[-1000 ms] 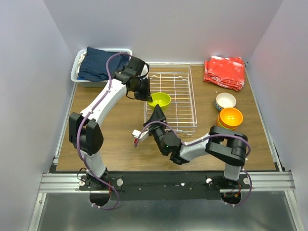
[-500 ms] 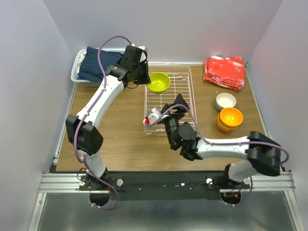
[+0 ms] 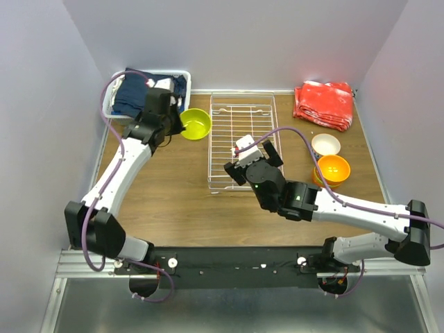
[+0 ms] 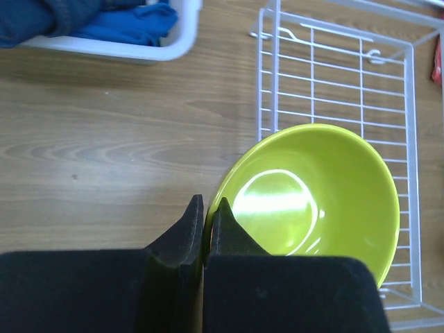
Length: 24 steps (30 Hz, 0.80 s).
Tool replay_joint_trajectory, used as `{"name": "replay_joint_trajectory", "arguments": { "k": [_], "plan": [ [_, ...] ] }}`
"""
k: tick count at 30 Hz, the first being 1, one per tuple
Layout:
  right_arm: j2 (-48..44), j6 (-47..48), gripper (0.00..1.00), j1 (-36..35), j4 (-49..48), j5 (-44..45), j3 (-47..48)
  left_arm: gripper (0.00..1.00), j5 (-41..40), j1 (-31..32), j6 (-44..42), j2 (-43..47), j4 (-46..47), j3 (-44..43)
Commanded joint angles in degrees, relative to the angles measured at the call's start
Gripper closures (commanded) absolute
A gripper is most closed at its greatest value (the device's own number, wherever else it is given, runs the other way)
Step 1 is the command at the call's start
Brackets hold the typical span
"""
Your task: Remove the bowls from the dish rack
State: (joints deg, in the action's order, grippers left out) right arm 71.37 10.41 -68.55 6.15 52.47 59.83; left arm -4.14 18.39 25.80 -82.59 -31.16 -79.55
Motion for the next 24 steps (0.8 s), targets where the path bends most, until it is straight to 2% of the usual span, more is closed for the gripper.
{"name": "replay_joint_trajectory", "arguments": {
  "k": [1, 7, 11, 17, 24],
  "plan": [
    [-2.37, -20.86, 0.0, 2.81, 19.67, -4.21, 3.1, 1.0, -0.96, -4.06, 1.97, 6.72, 6.72, 7.89],
    [-4.49, -29.65, 0.0, 11.33, 24.51, -13.79, 2.49, 1.0, -0.78, -8.28, 4.42, 9.46, 9.35, 17.91],
    [-5.72, -33.52, 0.0, 18.08, 26.98, -18.0, 0.99, 1.0, -0.87, -12.06, 7.5, 8.59, 15.76, 25.31],
    [-9.67, -36.43, 0.0, 23.98, 28.3, -19.33, -1.82, 1.0, -1.4, -15.57, 11.45, 3.4, 21.57, 29.89],
    [-13.37, -38.19, 0.0, 30.14, 28.21, -19.15, -5.95, 0.99, -4.2, -15.58, 13.57, -0.11, 25.88, 34.37]
  ]
}}
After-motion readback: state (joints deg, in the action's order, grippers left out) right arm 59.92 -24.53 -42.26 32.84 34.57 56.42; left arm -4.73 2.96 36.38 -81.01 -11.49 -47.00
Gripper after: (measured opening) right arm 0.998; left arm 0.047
